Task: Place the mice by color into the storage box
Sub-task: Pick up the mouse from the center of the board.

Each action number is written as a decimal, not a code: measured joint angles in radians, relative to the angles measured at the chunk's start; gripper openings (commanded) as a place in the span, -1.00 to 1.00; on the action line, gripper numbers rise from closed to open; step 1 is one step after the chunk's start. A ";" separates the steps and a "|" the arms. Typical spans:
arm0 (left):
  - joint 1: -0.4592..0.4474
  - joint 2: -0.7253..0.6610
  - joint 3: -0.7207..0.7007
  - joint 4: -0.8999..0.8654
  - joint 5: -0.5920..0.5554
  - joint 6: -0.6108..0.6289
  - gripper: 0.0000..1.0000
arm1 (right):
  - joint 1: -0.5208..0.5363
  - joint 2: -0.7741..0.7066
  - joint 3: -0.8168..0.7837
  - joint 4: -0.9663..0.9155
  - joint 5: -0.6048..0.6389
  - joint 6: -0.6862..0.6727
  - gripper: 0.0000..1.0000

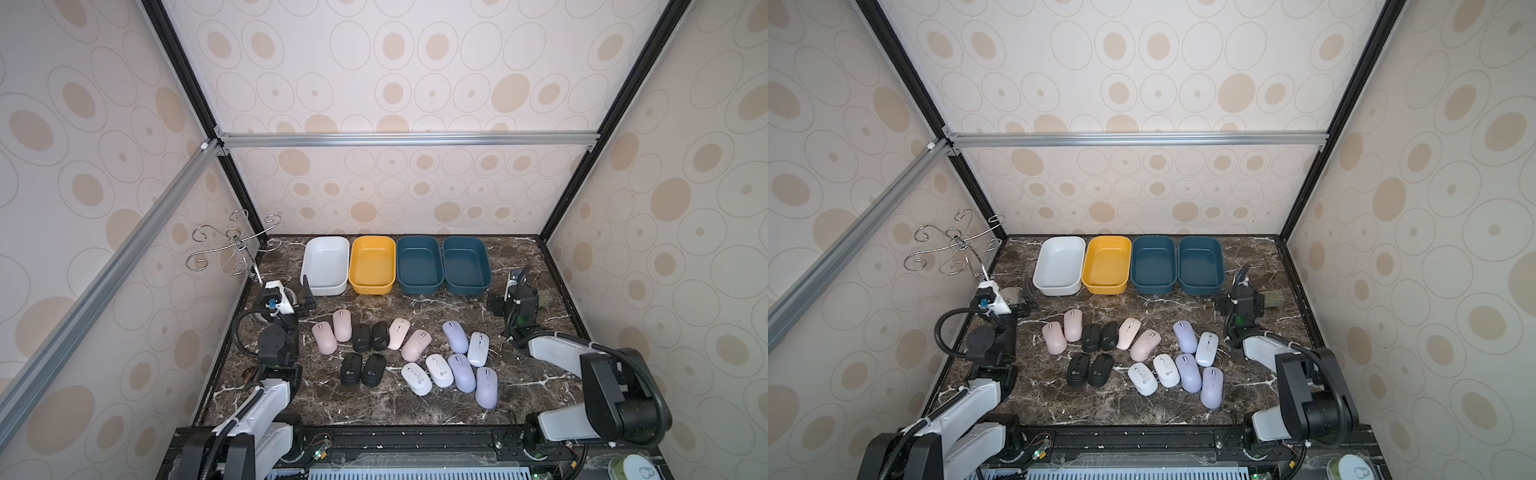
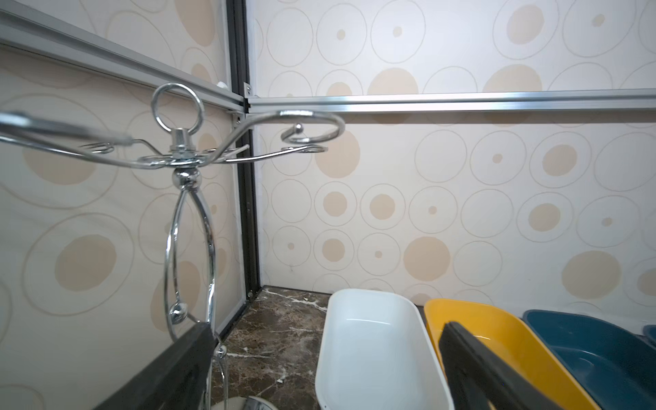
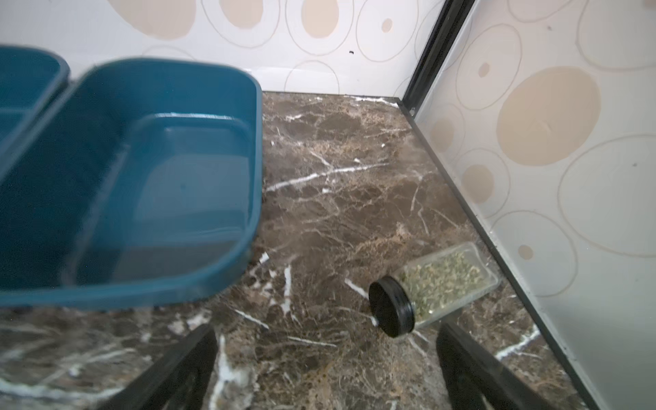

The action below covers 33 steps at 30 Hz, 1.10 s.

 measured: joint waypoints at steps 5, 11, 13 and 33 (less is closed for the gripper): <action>-0.002 -0.102 0.223 -0.233 0.008 -0.192 1.00 | 0.005 -0.111 0.281 -0.299 -0.021 0.159 0.91; 0.005 -0.204 0.243 -0.194 0.047 -0.411 1.00 | -0.010 -0.098 0.398 -0.587 -0.132 0.320 0.39; 0.008 -0.172 0.287 -0.228 0.077 -0.444 1.00 | -0.006 -0.042 0.462 -0.697 -0.180 0.333 0.47; -0.022 0.188 0.545 -0.464 0.301 -0.538 0.95 | 0.531 0.300 0.681 -1.094 -0.353 0.259 0.66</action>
